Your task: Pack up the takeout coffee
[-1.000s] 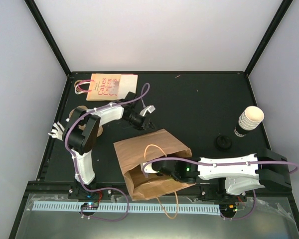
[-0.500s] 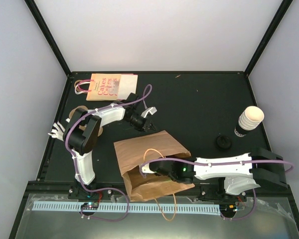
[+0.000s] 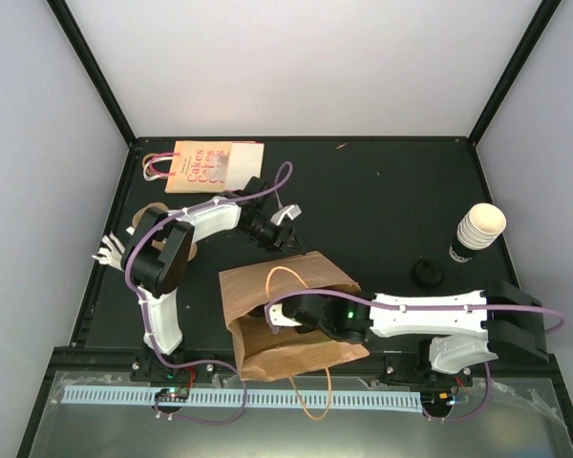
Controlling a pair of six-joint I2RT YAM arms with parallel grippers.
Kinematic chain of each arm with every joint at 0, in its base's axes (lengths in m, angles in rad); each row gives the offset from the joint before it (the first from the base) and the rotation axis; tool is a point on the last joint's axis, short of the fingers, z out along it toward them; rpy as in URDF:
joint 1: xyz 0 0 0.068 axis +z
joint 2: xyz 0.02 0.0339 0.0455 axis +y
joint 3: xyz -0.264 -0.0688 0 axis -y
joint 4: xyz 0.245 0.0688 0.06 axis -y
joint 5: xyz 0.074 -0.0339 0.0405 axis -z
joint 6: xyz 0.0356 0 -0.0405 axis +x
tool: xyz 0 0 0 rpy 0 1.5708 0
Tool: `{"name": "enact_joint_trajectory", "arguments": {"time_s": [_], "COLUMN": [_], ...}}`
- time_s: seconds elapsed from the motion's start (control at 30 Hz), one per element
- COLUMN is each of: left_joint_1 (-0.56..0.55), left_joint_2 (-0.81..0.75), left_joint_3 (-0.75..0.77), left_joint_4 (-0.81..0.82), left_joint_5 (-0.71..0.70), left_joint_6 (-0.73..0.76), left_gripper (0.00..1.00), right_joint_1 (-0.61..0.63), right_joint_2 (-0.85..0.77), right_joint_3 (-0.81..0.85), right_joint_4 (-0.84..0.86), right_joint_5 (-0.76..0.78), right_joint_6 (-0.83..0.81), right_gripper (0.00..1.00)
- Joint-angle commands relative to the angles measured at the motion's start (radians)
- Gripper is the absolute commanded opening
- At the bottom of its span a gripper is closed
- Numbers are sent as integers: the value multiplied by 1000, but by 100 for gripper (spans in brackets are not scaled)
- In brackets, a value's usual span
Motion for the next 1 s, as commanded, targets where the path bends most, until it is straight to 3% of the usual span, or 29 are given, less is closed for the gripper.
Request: {"name": "enact_joint_trajectory", "arguments": {"time_s": [0.0, 0.3, 0.67, 0.97], "left_joint_1": [-3, 102, 265, 293], "left_joint_2": [-25, -129, -487, -736], "left_joint_3": [117, 314, 308, 224], "left_joint_4": [-60, -148, -164, -86], "left_joint_5": [-33, -77, -247, -343], "left_joint_6": [-6, -49, -137, -177], "left_gripper": [60, 82, 86, 93], "right_joint_1": [-5, -73, -236, -370], "right_joint_2": [24, 39, 115, 211], "right_joint_3": [11, 134, 266, 357], "right_joint_4": [-245, -398, -529, -590], "right_joint_5": [-163, -279, -459, -609], "right_joint_6": [66, 95, 87, 16], "right_gripper": [43, 43, 43, 42]}}
